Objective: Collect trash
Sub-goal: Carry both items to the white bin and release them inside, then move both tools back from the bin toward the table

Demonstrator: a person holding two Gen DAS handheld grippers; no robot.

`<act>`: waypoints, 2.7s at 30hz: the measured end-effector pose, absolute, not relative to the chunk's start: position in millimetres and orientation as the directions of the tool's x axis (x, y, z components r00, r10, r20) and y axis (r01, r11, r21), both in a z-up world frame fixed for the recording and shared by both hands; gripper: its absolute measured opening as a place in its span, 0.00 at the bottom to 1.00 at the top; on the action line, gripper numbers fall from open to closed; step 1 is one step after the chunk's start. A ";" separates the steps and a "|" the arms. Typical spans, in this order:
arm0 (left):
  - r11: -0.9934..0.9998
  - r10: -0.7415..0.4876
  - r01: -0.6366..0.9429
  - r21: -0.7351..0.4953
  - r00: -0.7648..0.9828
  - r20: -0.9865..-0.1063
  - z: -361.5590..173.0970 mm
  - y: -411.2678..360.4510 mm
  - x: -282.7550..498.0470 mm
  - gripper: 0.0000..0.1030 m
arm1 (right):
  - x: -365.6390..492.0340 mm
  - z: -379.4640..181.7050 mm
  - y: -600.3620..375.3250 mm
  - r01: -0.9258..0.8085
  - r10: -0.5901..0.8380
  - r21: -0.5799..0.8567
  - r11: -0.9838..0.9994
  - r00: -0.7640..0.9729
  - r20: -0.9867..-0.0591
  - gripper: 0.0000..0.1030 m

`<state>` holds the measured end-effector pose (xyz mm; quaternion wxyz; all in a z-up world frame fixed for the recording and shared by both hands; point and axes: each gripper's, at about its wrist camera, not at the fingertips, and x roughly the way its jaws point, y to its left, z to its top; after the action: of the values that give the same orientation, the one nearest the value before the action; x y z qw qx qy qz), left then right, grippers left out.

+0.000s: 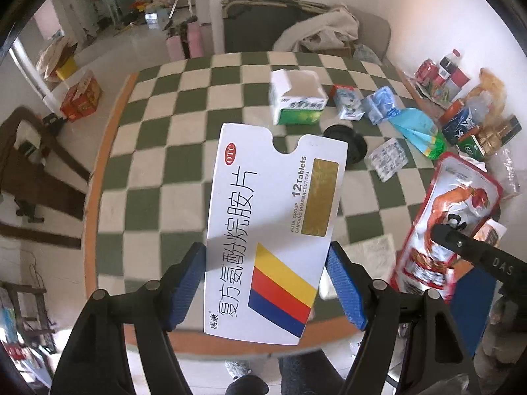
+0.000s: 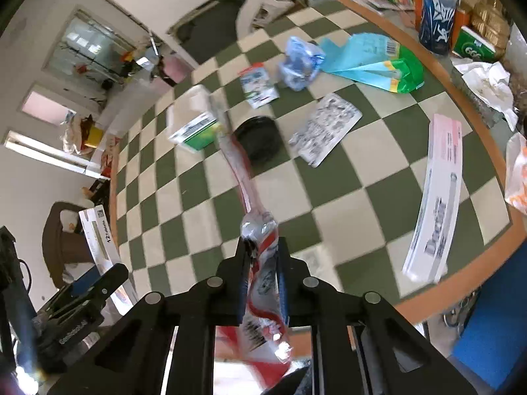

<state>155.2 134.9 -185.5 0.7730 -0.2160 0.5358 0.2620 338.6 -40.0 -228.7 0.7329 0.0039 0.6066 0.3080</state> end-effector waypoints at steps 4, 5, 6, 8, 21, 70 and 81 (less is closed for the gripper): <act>0.747 0.158 -0.659 -0.086 0.302 -0.940 -191.1 135.7 95.2 0.69 | 293.4 -228.2 -43.5 -0.468 0.466 0.374 0.801 0.093 -0.880 0.13; 0.741 0.151 -0.664 -0.098 0.307 -0.940 -192.9 135.0 78.0 0.69 | 276.9 -226.5 -47.4 -0.462 0.471 0.379 0.802 0.099 -0.876 0.14; 0.736 0.144 -0.669 -0.106 0.308 -0.941 -195.2 133.7 64.5 0.69 | 265.8 -225.2 -49.4 -0.459 0.476 0.383 0.802 0.103 -0.874 0.14; 0.724 0.124 -0.679 -0.122 0.302 -0.945 -205.8 130.1 33.8 0.69 | 236.0 -225.2 -56.6 -0.461 0.477 0.380 0.802 0.110 -0.872 0.14; 0.534 -0.111 -0.823 -0.192 0.157 -0.981 -395.3 112.7 -115.5 0.70 | 50.9 -431.2 -92.5 -0.418 0.325 0.387 0.822 -0.212 -0.921 0.14; 0.639 -0.028 -0.768 -0.029 0.014 -1.000 -496.9 80.6 -171.2 0.94 | -27.5 -576.9 -38.5 -0.675 -0.001 -0.008 0.738 0.010 -1.000 1.00; 0.644 0.038 -0.763 -0.059 0.109 -0.993 -344.3 72.8 -168.4 0.94 | -41.0 -416.9 -61.0 -0.621 0.107 0.110 0.776 -0.042 -0.993 1.00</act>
<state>-168.4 72.8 -344.3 0.6805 -0.3025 0.5990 0.2944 -41.0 -61.0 -416.9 0.6650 -0.1923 0.6677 0.2738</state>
